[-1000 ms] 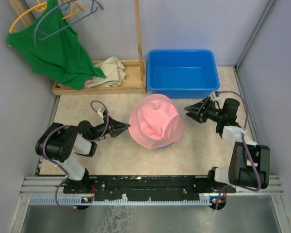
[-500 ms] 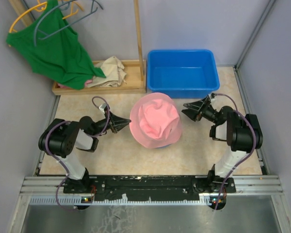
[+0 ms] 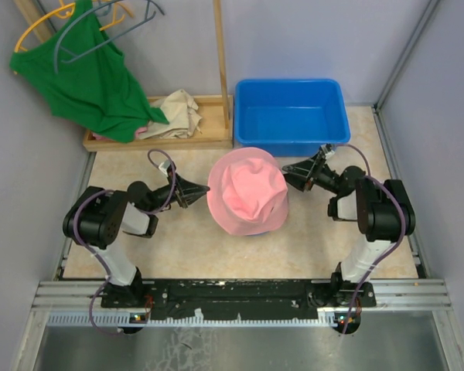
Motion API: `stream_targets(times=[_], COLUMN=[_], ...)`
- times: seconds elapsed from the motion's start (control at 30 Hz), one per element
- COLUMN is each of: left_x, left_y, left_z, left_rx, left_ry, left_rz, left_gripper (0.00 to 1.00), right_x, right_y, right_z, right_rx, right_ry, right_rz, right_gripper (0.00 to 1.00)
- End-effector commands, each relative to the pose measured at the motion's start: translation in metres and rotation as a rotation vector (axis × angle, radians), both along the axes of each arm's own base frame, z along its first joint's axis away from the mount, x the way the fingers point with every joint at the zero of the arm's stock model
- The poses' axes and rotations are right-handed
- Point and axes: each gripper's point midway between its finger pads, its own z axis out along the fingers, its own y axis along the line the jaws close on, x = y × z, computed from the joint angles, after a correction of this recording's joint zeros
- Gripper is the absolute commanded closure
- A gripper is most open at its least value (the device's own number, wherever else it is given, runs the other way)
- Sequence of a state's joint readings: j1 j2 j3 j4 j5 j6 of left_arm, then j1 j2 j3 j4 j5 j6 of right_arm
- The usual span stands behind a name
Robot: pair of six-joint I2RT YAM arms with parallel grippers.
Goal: Stack the hats
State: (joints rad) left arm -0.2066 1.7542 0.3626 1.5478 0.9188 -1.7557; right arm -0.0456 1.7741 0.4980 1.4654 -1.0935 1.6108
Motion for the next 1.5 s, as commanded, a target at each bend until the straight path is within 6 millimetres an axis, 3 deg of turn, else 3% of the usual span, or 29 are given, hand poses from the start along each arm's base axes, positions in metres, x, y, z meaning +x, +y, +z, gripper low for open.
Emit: stream_targets(times=[0.0,0.2,0.47,0.53,0.67,0.8,1.23,1.33,1.47], left_x=[-0.001,0.002,0.005,0.006,0.008,0.008,0.008,0.009,0.009], left_y=[0.001,0.001,0.001,0.001,0.000,0.000,0.001,0.000,0.000], left_z=[0.016,0.013,0.009,0.009,0.007,0.007,-0.016,-0.019,-0.024], left_rx=[-0.026,-0.032,-0.038,-0.039,-0.041,-0.041,-0.039,-0.036,-0.034], left_ry=[-0.127,-0.117,-0.101,-0.095,-0.081,-0.077,-0.016,-0.011,0.008], left_rz=[-0.003,0.002,-0.001,0.000,-0.004,-0.002,0.001,-0.004,-0.010], left_gripper=[1.00,1.00,1.00,1.00,1.00,1.00,1.00,1.00,1.00], right_x=[0.005,-0.004,-0.018,-0.021,-0.025,-0.026,0.003,0.010,0.020], right_y=[0.003,0.009,0.016,0.017,0.017,0.017,-0.005,-0.007,-0.011], right_z=[0.013,0.015,0.024,0.023,0.019,0.015,0.017,0.008,-0.019], right_rx=[-0.048,-0.025,0.040,0.048,0.048,0.046,0.048,0.015,-0.096], right_ry=[-0.110,-0.104,-0.109,-0.106,-0.093,-0.072,-0.025,0.015,0.102], right_rz=[0.000,0.028,0.071,0.079,0.087,0.085,-0.018,-0.045,-0.092], right_gripper=[0.46,0.60,0.63,0.69,0.91,1.00,1.00,1.00,1.00])
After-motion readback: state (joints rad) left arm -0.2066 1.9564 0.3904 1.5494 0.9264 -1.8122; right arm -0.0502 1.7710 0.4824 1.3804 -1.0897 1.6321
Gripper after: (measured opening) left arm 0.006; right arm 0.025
